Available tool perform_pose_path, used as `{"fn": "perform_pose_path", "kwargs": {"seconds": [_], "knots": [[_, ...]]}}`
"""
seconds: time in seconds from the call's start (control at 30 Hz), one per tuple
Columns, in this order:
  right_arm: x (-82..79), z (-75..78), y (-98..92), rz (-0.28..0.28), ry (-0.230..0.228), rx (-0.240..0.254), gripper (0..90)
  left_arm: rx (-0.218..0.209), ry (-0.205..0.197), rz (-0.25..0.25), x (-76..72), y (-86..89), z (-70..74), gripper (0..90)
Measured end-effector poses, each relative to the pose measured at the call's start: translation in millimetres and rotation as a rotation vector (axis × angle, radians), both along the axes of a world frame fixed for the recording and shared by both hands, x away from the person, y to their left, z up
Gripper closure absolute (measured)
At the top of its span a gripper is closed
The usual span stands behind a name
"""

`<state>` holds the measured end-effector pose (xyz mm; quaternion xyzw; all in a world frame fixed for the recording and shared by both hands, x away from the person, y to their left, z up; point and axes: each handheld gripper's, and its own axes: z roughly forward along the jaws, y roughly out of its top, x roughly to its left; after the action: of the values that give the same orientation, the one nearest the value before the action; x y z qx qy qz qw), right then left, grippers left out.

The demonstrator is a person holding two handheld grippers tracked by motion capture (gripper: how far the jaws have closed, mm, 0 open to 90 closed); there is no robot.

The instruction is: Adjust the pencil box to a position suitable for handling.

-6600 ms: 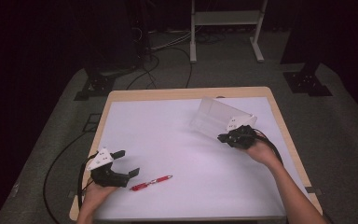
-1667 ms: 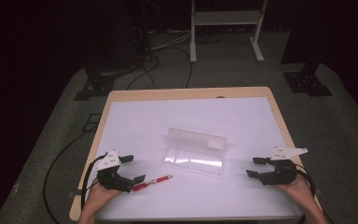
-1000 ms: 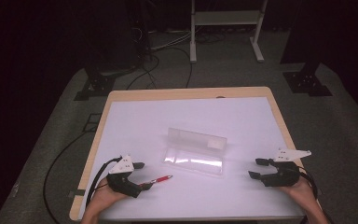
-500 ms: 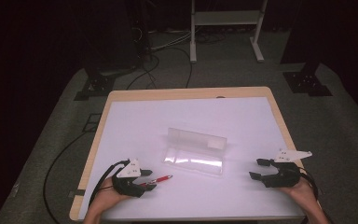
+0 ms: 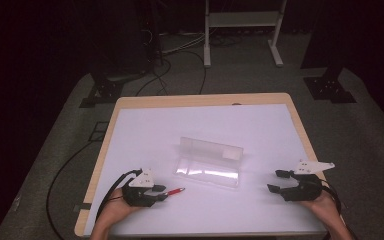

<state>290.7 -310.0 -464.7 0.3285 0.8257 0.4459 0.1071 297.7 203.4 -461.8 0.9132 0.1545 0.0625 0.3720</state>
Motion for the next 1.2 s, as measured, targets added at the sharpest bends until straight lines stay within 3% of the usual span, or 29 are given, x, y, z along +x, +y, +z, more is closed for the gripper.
{"fn": "perform_pose_path", "kwargs": {"seconds": [0.3,0.6,0.97,1.2], "knots": [[0.0,-0.1,0.0,0.0,-0.003,-0.001,30.9,0.028,0.027,0.004,4.7,-2.6,-1.9,72.1],[-0.3,0.1,0.2,-0.003,-0.011,-0.004,30.8,0.051,-0.002,0.006,3.2,-3.8,-1.4,79.1],[0.2,-0.9,-0.8,-0.005,-0.004,0.0,30.9,0.041,0.007,-0.002,3.4,-2.5,0.5,79.3],[0.7,-1.4,-0.5,-0.008,-0.004,-0.001,30.6,0.008,0.009,-0.01,2.3,-0.4,4.8,79.3]]}}
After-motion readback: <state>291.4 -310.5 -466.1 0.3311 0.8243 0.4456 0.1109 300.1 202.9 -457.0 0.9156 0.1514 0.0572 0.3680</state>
